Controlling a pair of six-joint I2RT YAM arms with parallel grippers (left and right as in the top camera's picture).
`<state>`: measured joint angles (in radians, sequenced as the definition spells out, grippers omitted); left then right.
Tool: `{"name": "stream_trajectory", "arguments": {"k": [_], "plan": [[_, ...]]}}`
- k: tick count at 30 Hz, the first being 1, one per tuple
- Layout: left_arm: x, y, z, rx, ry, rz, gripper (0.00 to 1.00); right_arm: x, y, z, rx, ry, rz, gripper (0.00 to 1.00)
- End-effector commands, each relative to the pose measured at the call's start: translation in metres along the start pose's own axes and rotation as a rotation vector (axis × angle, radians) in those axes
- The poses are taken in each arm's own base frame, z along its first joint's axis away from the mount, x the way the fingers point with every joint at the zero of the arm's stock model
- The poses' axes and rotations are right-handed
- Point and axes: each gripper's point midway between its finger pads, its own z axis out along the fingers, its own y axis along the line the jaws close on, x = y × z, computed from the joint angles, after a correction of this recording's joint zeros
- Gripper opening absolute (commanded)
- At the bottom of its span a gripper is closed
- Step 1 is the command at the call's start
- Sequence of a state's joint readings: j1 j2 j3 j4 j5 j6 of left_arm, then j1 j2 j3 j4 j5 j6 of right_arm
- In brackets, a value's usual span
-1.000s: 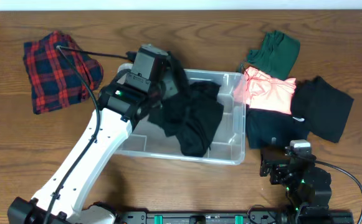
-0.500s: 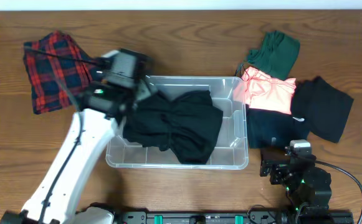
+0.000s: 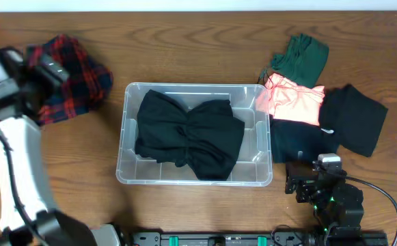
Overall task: Pack container
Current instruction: 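Move the left gripper to the plaid shirt and grasp it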
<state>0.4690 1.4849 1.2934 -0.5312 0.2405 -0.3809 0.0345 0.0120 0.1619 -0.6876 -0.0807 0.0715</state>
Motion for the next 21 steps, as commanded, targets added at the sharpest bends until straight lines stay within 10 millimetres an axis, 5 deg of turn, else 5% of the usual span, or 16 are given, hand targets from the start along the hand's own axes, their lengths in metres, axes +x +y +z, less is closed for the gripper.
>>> {"name": "stream_trajectory", "arguments": {"k": [1,9,21], "plan": [[-0.004,0.013,0.02,0.087,0.058,0.031,0.98,0.001,-0.002,0.0,0.008,0.003,0.014,0.99],[0.01,0.075,0.093,0.072,0.167,-0.028,0.98,0.001,-0.002,0.0,0.008,0.003,0.014,0.99],[-0.02,0.099,0.14,0.242,0.049,-0.051,0.98,0.001,-0.002,0.0,0.008,0.003,0.014,0.99]]}}
